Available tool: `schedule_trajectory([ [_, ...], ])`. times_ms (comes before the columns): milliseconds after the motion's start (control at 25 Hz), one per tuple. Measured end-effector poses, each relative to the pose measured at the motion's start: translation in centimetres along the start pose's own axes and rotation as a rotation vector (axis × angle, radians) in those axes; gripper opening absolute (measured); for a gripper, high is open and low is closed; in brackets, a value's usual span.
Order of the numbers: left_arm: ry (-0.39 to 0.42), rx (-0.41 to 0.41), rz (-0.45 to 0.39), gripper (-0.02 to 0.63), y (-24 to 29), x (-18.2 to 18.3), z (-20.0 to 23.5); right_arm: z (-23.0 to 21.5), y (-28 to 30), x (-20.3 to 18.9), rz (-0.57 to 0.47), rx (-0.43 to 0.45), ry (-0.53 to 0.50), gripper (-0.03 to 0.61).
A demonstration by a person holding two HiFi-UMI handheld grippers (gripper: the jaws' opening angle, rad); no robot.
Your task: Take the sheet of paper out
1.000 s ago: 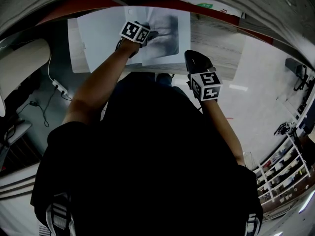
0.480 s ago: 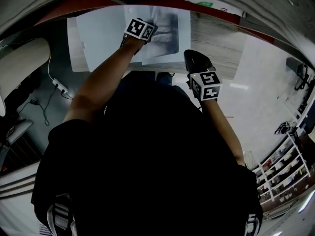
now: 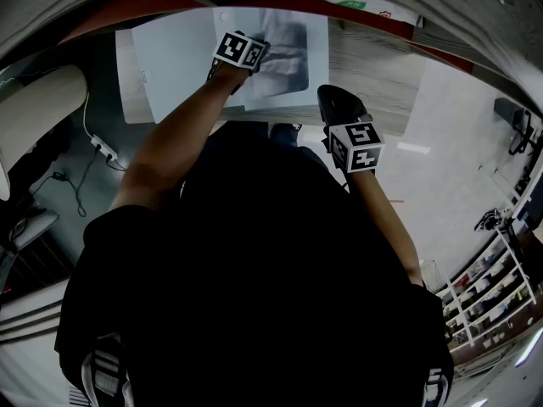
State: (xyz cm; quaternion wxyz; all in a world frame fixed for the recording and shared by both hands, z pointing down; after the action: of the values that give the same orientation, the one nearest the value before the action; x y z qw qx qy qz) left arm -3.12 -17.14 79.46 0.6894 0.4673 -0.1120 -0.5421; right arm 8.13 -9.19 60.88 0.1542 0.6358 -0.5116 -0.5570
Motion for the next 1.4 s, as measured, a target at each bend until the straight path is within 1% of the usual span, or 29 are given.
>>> schedule_trajectory([
  [160, 0.014, 0.014, -0.04, 0.018, -0.8, 0.2, 0.1, 0.0, 0.0, 0.1, -0.002, 0.003, -0.004, 0.023],
  [400, 0.017, -0.003, -0.038, 0.017, -0.9, -0.1, -0.2, -0.4, -0.2, -0.1, -0.001, -0.006, -0.012, 0.023],
  [600, 0.041, -0.001, -0.027, 0.017, -1.3, -0.2, -0.3, -0.3, -0.3, 0.3, -0.008, -0.01, -0.017, 0.023],
  [1160, 0.01, -0.006, -0.02, 0.017, -3.1, -1.5, 0.4, 0.4, -0.6, 1.4, -0.025, -0.011, -0.032, 0.023],
  [1400, -0.016, -0.004, -0.037, 0.017, -4.3, -2.4, 1.2, 0.6, -0.7, 1.7, -0.035, -0.015, -0.037, 0.023],
])
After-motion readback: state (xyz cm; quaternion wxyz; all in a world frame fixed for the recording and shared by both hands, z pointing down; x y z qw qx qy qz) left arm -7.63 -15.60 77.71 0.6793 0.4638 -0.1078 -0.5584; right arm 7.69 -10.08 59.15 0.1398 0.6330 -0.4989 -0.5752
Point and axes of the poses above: the fingertips, and each gripper's own axes: y forward along the fingers, z to its left, x out of its top, the point moved 1 cm from there along -y, backward along the fingers, and after that the axes turned 4 degrees about y, right-handed, at the moved point
